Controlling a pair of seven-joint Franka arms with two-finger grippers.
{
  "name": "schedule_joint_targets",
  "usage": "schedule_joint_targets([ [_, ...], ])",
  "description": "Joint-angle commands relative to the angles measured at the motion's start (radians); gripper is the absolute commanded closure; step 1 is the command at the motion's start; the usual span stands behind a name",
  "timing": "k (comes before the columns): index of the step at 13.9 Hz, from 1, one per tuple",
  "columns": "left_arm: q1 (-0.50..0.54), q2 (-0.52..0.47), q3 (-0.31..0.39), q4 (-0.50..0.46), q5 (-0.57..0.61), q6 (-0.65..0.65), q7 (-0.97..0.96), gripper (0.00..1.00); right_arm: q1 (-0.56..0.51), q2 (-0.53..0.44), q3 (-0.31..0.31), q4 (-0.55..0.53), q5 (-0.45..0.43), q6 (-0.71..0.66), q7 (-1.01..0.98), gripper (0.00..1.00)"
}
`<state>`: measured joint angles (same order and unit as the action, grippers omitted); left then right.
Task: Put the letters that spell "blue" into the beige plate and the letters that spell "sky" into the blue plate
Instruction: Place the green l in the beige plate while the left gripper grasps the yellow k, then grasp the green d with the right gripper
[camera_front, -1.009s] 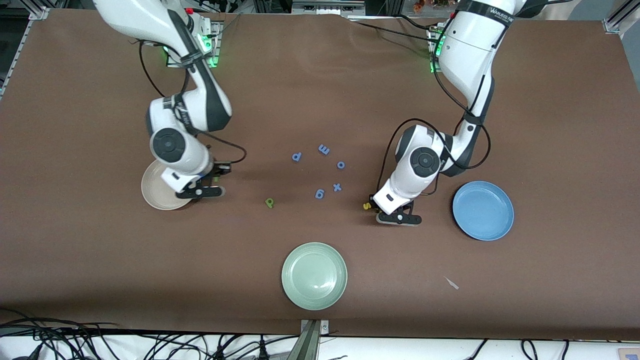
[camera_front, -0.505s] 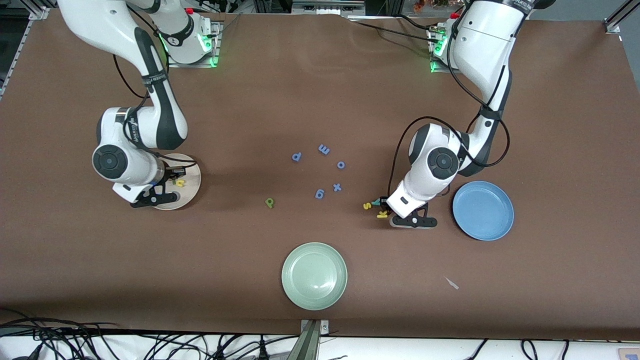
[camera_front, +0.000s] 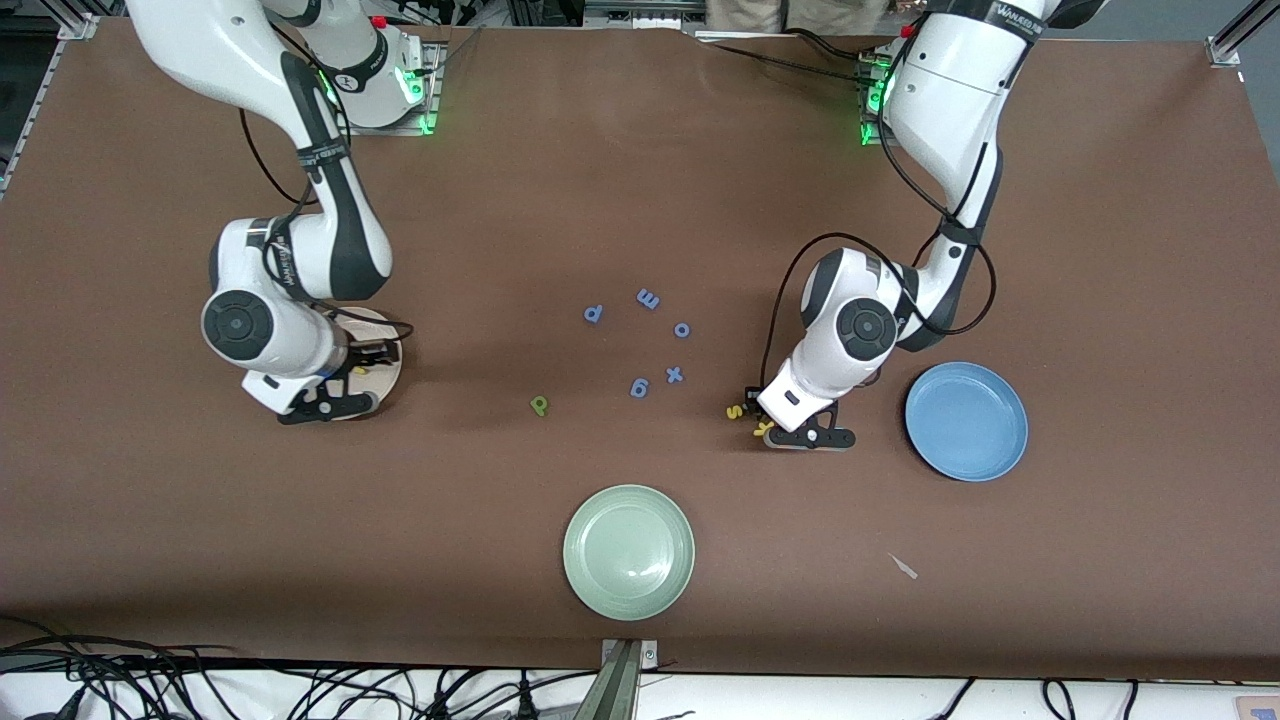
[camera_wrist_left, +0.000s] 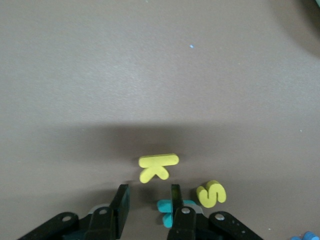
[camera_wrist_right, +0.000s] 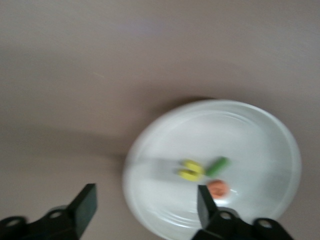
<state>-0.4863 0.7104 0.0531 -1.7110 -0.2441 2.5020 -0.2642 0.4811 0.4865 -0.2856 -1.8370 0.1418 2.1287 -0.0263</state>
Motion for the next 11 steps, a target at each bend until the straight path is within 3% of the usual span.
schedule_joint_targets([
  [1,-0.014,0.023,0.008,0.043,-0.040,0.000,0.000,0.59,0.005,0.076,0.060,0.122,0.070,-0.010,0.087,0.00],
  [6,-0.015,0.046,0.008,0.070,-0.040,0.018,0.002,0.57,0.007,0.173,0.164,0.271,0.078,-0.006,0.271,0.00],
  [11,-0.014,0.055,0.008,0.067,-0.038,0.024,0.016,0.54,0.057,0.262,0.192,0.355,0.075,0.023,0.435,0.00],
])
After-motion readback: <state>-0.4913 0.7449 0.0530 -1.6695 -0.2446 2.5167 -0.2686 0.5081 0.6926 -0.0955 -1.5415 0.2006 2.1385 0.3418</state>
